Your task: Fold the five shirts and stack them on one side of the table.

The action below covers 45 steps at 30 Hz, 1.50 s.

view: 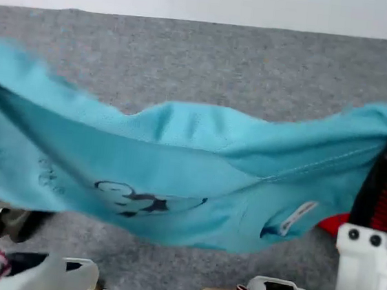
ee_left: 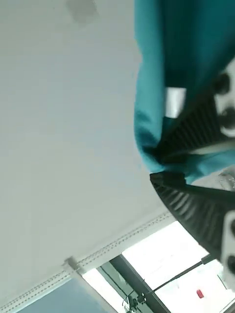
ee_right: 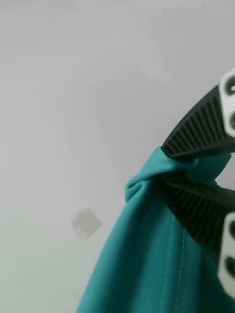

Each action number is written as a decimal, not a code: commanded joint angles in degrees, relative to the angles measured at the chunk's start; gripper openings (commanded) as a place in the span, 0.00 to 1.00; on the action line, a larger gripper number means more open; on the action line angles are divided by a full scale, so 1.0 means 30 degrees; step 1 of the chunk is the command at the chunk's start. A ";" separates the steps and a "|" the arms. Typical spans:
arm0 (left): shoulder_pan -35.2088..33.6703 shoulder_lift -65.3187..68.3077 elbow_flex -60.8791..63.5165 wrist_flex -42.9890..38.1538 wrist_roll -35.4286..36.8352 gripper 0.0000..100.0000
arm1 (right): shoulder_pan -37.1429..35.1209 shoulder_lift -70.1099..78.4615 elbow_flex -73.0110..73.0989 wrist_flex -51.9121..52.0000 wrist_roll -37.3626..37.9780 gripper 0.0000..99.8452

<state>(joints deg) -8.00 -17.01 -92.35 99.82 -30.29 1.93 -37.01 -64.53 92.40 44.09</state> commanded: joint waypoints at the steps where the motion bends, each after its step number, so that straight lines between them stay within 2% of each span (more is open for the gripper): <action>1: -0.0527 -0.1846 0.3121 0.0264 -0.0059 0.00 | 0.0659 0.0161 -0.0352 0.1158 0.0205 0.01; 6: -0.0469 -0.6359 0.9832 0.0234 0.0615 0.00 | 0.0659 0.0190 -0.0293 0.1802 0.0029 0.01; 13: -0.0469 -1.1634 1.8740 0.0205 0.1465 0.00 | 0.0659 0.0220 0.0557 0.3414 -0.1465 0.01; 19: -0.0469 -1.2718 2.4278 0.0176 0.1465 0.00 | 0.0542 0.0337 0.4601 0.3326 -0.2549 0.01; 23: -0.0469 -1.2220 2.8234 -0.1084 0.1465 0.00 | 0.0337 0.0396 0.8147 0.2447 -0.3487 0.01; 28: -0.0469 -1.1077 3.3744 -0.5421 0.1436 0.00 | -0.0952 0.0396 1.4007 -0.1245 -0.3751 0.01; 34: -0.0527 -0.8410 3.8901 -1.1751 0.1348 0.00 | -0.1451 0.0396 2.2886 -0.8894 -0.3634 0.01; 40: -0.0469 -0.3956 3.9839 -1.6176 0.1348 0.00 | -0.1421 0.0952 2.9597 -1.7333 -0.3575 0.01; 45: -0.0440 0.0088 3.8579 -1.8842 0.1348 0.00 | -0.1363 0.3883 2.9773 -2.1026 -0.3575 0.01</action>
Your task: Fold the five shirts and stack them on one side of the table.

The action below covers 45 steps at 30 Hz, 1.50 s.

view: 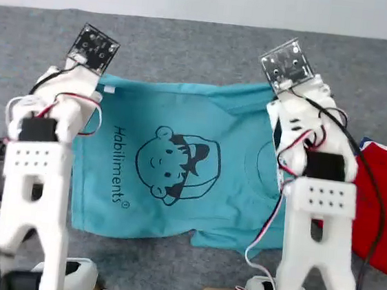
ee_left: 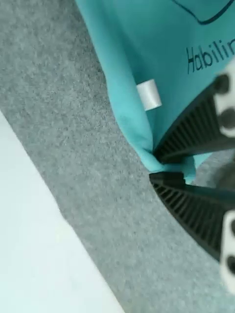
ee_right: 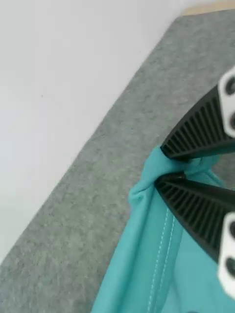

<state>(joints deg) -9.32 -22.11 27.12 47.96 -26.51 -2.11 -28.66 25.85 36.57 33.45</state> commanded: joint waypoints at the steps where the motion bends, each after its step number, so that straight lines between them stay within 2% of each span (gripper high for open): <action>1: 0.0000 0.2637 -0.1685 -0.1934 0.0088 0.00 | 0.0015 0.1832 -0.0615 -0.3209 -0.0029 0.01; 5: 0.0000 0.5890 -0.4147 -0.3253 0.0176 0.00 | -0.0015 0.4996 -0.2755 -0.5817 -0.0029 0.01; 10: 0.0000 0.9436 -0.8278 -0.3927 0.0205 0.00 | -0.0073 0.9363 -0.7531 -0.7429 -0.0029 0.01; 18: 0.0000 1.4769 -1.5722 -0.3868 0.0205 0.00 | -0.0308 1.6161 -1.6791 -0.7370 -0.0029 0.01; 24: 0.0293 1.7465 -1.9326 -0.3282 0.0205 0.00 | -0.0513 1.9150 -2.0308 -0.6462 0.0000 0.01; 29: 0.0527 1.8081 -2.0469 -0.1377 0.0205 0.00 | -0.0571 1.9297 -2.0454 -0.4908 0.0000 0.01; 32: 0.0703 1.7934 -2.0527 0.0381 0.0088 0.00 | -0.0571 1.9179 -2.0542 -0.2857 0.0000 0.01; 35: 0.0821 1.7905 -2.0967 0.3487 -0.0088 0.00 | -0.0601 1.8418 -2.0542 0.0718 -0.0029 0.01; 40: 0.0850 1.7934 -2.2491 1.0081 -0.2227 0.00 | -0.0601 1.6894 -2.0542 0.5846 -0.0088 0.01; 45: 0.0850 1.8051 -2.3575 1.4007 -0.3370 0.00 | -0.0542 1.5722 -2.0542 1.0476 -0.0147 0.01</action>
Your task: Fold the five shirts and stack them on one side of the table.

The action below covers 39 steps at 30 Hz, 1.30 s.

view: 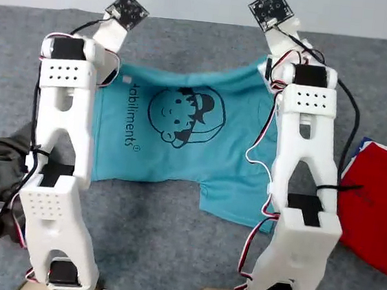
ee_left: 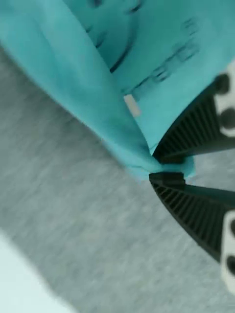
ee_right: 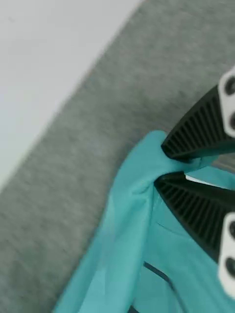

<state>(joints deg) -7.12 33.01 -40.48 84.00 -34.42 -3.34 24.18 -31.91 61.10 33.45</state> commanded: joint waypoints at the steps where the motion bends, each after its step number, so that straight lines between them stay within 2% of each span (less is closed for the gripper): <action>1: 0.0117 -0.0352 -0.1099 0.2608 -0.0996 0.00 | -0.0103 -0.2066 -0.1289 0.3150 -0.0176 0.01; 7: 0.0029 -0.0264 -0.0894 0.5480 -0.3048 0.00 | -0.0161 -0.2799 -0.1289 0.7487 -0.0176 0.01; 16: 0.0088 -0.0410 0.1861 0.5509 -0.4513 0.00 | -0.0190 -0.2974 -0.1201 1.3846 -0.0088 0.01; 30: 0.0088 -0.0440 0.5084 0.5509 -0.5187 0.00 | -0.0161 -0.7692 0.7736 1.3875 -0.0176 0.01; 39: 0.0088 -0.0264 0.5788 0.5509 -0.5275 0.00 | -0.0073 -0.8806 1.0813 1.3875 -0.0176 0.01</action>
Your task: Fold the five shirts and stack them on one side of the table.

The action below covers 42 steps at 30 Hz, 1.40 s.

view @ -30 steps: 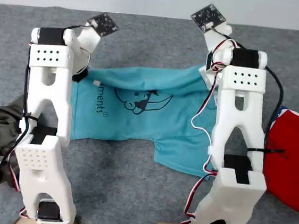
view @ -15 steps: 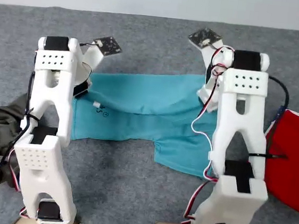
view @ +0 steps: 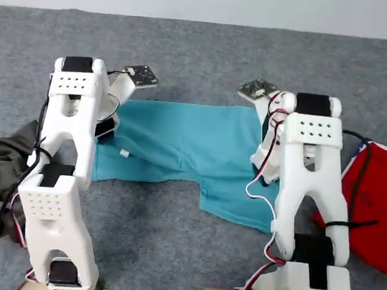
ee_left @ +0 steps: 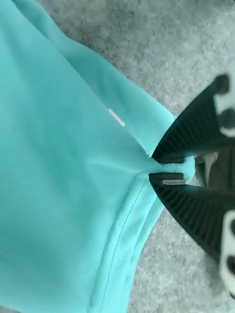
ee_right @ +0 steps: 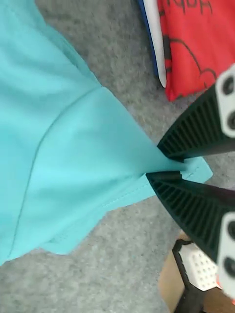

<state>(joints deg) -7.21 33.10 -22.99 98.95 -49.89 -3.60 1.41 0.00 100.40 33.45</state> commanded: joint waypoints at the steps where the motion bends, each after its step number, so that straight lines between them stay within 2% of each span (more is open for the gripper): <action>1: 0.0117 -0.0293 -0.0044 0.0527 -0.0117 0.00 | 0.0015 -0.1333 0.0410 0.0747 -0.0147 0.01; 9: 0.0147 -0.0234 -0.0015 0.0498 -0.0117 0.01 | 0.0015 -0.1597 0.2432 -0.0337 -0.0059 0.01; 11: 0.0117 -0.0264 -0.0015 0.0498 -0.0088 0.04 | 0.0015 -0.1597 0.2491 -0.0396 -0.0059 0.04; 16: -0.0059 -0.0498 -0.0103 0.0498 -0.0029 0.12 | 0.0044 -0.1656 0.1729 -0.0308 -0.0117 0.20; 24: -0.0264 -0.0733 -0.0015 0.0586 -0.0147 0.12 | 0.0249 -0.1451 -0.0908 -0.0601 -0.0029 0.21; 29: -0.0967 -0.2901 0.1451 0.0498 -0.1612 0.11 | 0.1275 -0.1392 -0.1026 -0.4029 -0.0176 0.21; 32: -0.0967 -0.3692 0.1480 0.0264 -0.1465 0.05 | 0.1304 -0.0689 -0.1026 -0.6315 -0.0205 0.20; 34: -0.0908 -0.3839 0.1451 -0.0147 -0.0264 0.00 | 0.1070 0.0278 -0.1055 -0.7341 -0.0234 0.18; 38: -0.1055 -0.3927 0.1451 -0.0733 0.3516 0.00 | 0.0571 0.2095 -0.1114 -0.8425 -0.0234 0.02; 42: -0.0791 -0.3429 0.1949 -0.0908 0.5626 0.00 | 0.0103 0.3502 -0.1114 -0.9363 -0.0234 0.01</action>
<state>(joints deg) -10.11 24.84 -17.71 97.54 -37.14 -2.55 10.99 -0.18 74.73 33.45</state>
